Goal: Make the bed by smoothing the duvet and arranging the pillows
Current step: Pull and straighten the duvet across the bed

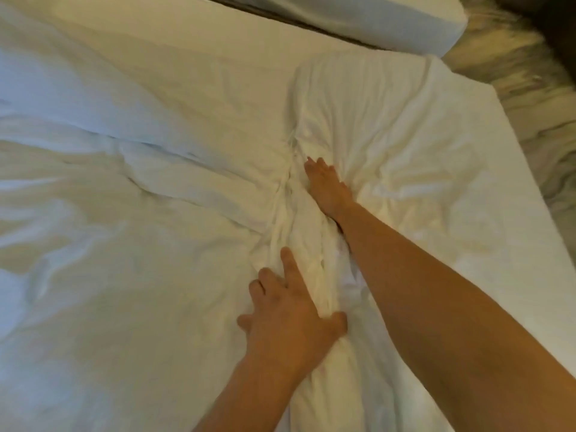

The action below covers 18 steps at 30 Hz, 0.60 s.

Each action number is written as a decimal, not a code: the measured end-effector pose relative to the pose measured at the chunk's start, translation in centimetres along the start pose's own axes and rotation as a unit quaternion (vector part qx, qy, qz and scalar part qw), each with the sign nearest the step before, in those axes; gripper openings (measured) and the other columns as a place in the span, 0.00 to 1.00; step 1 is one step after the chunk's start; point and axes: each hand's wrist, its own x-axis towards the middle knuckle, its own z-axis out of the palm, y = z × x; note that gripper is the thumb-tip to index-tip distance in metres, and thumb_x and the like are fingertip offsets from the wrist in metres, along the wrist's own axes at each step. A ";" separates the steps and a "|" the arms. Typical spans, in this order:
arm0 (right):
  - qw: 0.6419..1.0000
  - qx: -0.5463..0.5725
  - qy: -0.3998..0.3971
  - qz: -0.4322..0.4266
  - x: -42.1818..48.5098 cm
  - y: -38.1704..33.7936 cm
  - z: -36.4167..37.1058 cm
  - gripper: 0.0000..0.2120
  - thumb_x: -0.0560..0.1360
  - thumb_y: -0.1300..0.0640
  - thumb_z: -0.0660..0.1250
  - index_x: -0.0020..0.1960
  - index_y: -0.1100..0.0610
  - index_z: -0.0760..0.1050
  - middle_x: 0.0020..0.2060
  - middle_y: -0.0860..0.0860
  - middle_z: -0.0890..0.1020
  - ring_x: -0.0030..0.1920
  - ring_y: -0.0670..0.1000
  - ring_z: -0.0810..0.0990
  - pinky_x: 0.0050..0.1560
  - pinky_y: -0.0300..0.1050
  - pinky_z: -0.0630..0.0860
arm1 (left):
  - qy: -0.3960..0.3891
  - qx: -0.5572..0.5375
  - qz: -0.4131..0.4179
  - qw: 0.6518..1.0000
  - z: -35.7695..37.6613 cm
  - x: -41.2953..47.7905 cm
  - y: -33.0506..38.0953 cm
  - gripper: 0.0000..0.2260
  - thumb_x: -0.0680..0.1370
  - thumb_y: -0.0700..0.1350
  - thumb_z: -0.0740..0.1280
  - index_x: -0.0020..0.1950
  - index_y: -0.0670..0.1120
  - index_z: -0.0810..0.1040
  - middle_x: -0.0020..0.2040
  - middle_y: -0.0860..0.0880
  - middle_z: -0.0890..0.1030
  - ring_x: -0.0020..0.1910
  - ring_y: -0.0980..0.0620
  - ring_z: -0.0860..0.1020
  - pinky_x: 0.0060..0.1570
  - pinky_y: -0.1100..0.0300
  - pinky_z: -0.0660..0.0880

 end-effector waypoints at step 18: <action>0.993 -0.033 0.111 0.004 -22.7 -4.7 8.9 0.29 0.82 0.35 0.42 0.81 0.36 0.37 0.82 0.42 0.38 0.81 0.51 0.33 0.79 0.63 0.36 | 0.203 -0.237 0.120 0.942 -4.1 3.8 -10.3 0.25 0.74 0.31 0.58 0.68 0.50 0.72 0.57 0.46 0.82 0.52 0.44 0.81 0.50 0.58 0.75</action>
